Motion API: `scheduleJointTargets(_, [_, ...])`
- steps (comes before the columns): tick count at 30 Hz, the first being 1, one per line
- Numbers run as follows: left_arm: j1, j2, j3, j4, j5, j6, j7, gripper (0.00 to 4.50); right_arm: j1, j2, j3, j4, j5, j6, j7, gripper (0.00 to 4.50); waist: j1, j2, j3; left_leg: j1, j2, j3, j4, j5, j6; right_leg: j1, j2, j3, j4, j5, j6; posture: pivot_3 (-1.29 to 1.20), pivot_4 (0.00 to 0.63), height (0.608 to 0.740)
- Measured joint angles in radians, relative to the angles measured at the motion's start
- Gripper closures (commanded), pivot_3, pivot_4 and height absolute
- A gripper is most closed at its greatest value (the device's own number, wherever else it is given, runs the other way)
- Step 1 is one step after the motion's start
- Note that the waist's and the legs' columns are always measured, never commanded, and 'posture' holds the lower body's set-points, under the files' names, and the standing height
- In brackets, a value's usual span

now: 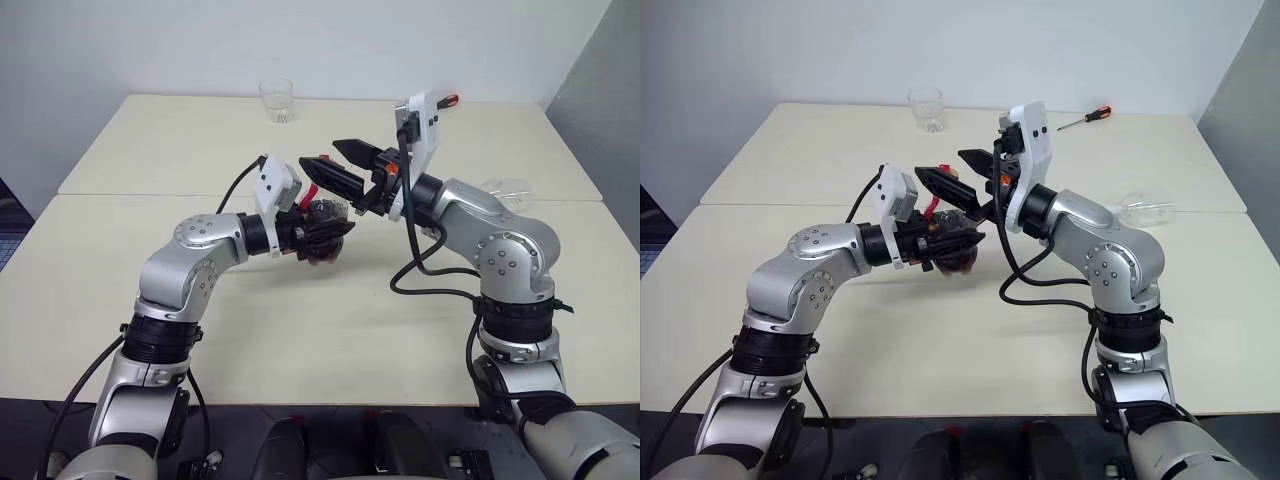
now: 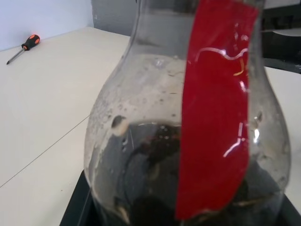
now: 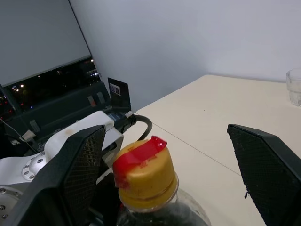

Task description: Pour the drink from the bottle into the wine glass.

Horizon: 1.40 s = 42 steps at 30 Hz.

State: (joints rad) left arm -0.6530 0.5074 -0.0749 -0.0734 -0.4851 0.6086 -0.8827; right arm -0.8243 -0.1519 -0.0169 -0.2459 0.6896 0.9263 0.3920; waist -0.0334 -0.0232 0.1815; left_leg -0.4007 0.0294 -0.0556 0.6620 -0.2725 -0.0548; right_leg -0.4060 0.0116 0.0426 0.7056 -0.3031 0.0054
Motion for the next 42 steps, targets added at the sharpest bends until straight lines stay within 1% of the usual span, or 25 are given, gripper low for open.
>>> scheduleJointTargets(7, [0.0,0.0,0.0,0.0,0.0,0.0,-0.001,2.32,0.016,0.001,0.014,-0.004,-0.004,-0.023,0.0,0.08,0.0,0.0,0.0,0.0,0.0,0.0,0.0,0.0,0.0,0.0,0.0,0.0,0.0,0.0,0.0,0.0,0.15,0.74])
scheduleJointTargets(8, [0.0,0.0,0.0,0.0,0.0,0.0,-0.001,2.32,0.016,0.001,0.016,-0.003,-0.005,-0.026,0.0,0.25,0.0,0.0,0.0,0.0,0.0,0.0,0.0,0.0,0.0,0.0,0.0,0.0,0.0,0.0,0.0,0.0,0.15,0.74])
scheduleJointTargets(11, [0.0,0.0,0.0,0.0,0.0,0.0,-0.001,2.32,0.016,0.001,0.018,-0.001,-0.005,-0.028,0.0,0.94,0.0,0.0,0.0,0.0,0.0,0.0,0.0,0.0,0.0,0.0,0.0,0.0,0.0,0.0,0.0,0.0,0.15,0.74])
scheduleJointTargets(12, [0.0,0.0,0.0,0.0,0.0,0.0,-0.001,2.32,0.016,0.001,0.018,0.0,-0.006,-0.03,0.0,1.36,0.0,0.0,0.0,0.0,0.0,0.0,0.0,0.0,0.0,0.0,0.0,0.0,0.0,0.0,0.0,0.0,0.15,0.74])
scheduleJointTargets(14, [0.0,0.0,0.0,0.0,0.0,0.0,0.0,2.32,0.016,0.001,0.02,0.001,-0.005,-0.034,0.002,1.97,0.0,0.0,0.0,0.0,0.0,0.0,0.0,0.0,0.0,0.0,0.0,0.0,0.0,0.0,0.0,0.0,0.15,0.74])
scheduleJointTargets(15, [0.0,0.0,0.0,0.0,0.0,0.001,0.0,2.32,0.016,0.003,0.024,0.0,-0.002,-0.035,0.003,2.45,0.0,0.0,0.0,0.0,0.0,0.0,0.0,0.0,0.0,0.0,0.0,0.0,0.0,0.0,0.0,0.0,0.15,0.74])
scheduleJointTargets(17, [0.001,0.001,0.0,0.001,0.0,0.004,-0.001,2.32,0.015,0.001,0.03,-0.003,-0.008,-0.043,0.004,3.06,0.0,0.0,0.0,0.0,0.0,0.0,0.0,0.0,0.0,0.0,0.0,0.0,0.0,0.0,0.0,0.0,0.15,0.74])
scheduleJointTargets(24, [0.003,0.003,0.001,-0.002,-0.002,0.016,-0.001,2.32,0.015,0.003,0.031,-0.003,-0.007,-0.044,0.002,3.14,0.0,0.0,0.0,0.0,0.0,0.0,0.0,0.0,0.0,0.0,0.0,0.0,0.0,0.0,0.0,0.0,0.15,0.74])
scheduleJointTargets(29, [0.039,0.01,0.029,-0.059,-0.026,0.052,0.003,2.32,0.017,0.0,0.031,-0.008,0.011,-0.037,0.026,3.14,-0.001,0.0,0.0,0.0,0.001,0.0,0.0,0.0,0.0,0.0,0.0,0.0,0.0,0.0,0.0,0.0,0.15,0.74])
scheduleJointTargets(34, [0.105,0.018,0.082,-0.187,-0.126,0.136,0.007,2.32,0.014,-0.031,0.013,-0.032,0.101,-0.004,0.111,3.14,0.0,0.0,0.0,0.0,0.001,-0.001,0.0,0.0,0.0,0.0,-0.001,0.0,0.0,0.0,0.0,0.0,0.15,0.74])
scheduleJointTargets(38, [0.108,0.021,0.12,-0.27,-0.204,0.195,0.022,2.32,0.0,-0.045,-0.008,-0.058,0.16,0.005,0.168,3.14,0.0,0.0,0.0,0.0,0.001,-0.001,0.001,0.0,0.0,0.001,-0.001,0.0,0.001,0.0,0.0,0.0,0.15,0.74])
scheduleJointTargets(42, [0.108,0.017,0.166,-0.346,-0.318,0.28,0.071,2.32,-0.016,-0.043,-0.031,-0.069,0.213,0.009,0.201,3.14,0.0,0.0,0.0,0.001,0.001,-0.001,0.001,0.0,0.0,0.001,0.0,0.0,0.001,0.0,0.0,0.0,0.15,0.74])
